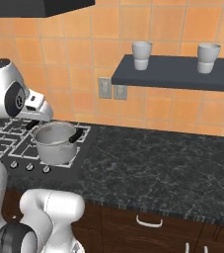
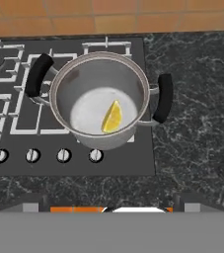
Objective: Put the eggplant and lemon wedge in the pot. Retrieve the spatula and lightly stir the vegetables in the pot.
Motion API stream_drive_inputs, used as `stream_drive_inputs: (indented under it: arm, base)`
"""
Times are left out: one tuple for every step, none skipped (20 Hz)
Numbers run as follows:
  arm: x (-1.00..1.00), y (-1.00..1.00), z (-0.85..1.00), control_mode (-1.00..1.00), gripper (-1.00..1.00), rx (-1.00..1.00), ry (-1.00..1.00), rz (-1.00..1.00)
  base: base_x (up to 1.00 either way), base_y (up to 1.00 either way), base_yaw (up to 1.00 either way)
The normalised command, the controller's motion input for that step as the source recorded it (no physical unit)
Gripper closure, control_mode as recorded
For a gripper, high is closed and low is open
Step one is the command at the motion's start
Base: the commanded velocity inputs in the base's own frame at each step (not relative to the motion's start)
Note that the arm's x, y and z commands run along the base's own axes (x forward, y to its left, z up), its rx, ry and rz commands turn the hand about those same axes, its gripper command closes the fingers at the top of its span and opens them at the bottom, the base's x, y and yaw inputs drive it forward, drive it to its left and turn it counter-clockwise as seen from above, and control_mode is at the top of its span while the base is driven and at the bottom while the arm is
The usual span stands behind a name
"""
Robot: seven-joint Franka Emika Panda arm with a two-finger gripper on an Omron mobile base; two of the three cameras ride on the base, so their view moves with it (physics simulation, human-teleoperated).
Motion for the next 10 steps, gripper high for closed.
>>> stream_drive_inputs:
  arm:
    - [-0.76,-0.41,0.74,-1.0,-1.0,0.0,0.04,0.0]
    - [-0.81,-0.51,0.61,-1.0,-1.0,0.0,0.02,-0.01]
    - [-0.76,-0.63,0.54,-1.0,-1.0,0.0,0.01,-0.03]
    - [-0.64,-0.58,0.41,-1.0,-1.0,0.0,0.01,-0.03]
    - [-0.49,-0.6,0.34,-1.0,-1.0,0.0,0.01,-0.04]
    - [-0.51,-0.73,0.24,-1.0,-1.0,0.0,0.0,-0.04]
    - [-0.46,-0.76,0.14,-1.0,-1.0,0.0,0.0,-0.04]
    - [-0.26,-0.52,0.03,-1.0,-1.0,0.0,0.0,-0.08]
    - [-0.11,-0.36,0.0,-1.0,-1.0,0.0,0.0,-0.09]
    - [-0.09,-0.27,0.0,-1.0,-1.0,0.0,0.0,-0.09]
  base:
    - [0.0,0.0,0.0]
    - [0.0,0.0,0.0]
    - [0.0,0.0,0.0]
    - [0.0,0.0,0.0]
    - [0.0,0.0,0.0]
    - [0.0,0.0,0.0]
    - [0.0,0.0,0.0]
    - [0.0,0.0,0.0]
    - [0.0,0.0,0.0]
    - [0.0,0.0,0.0]
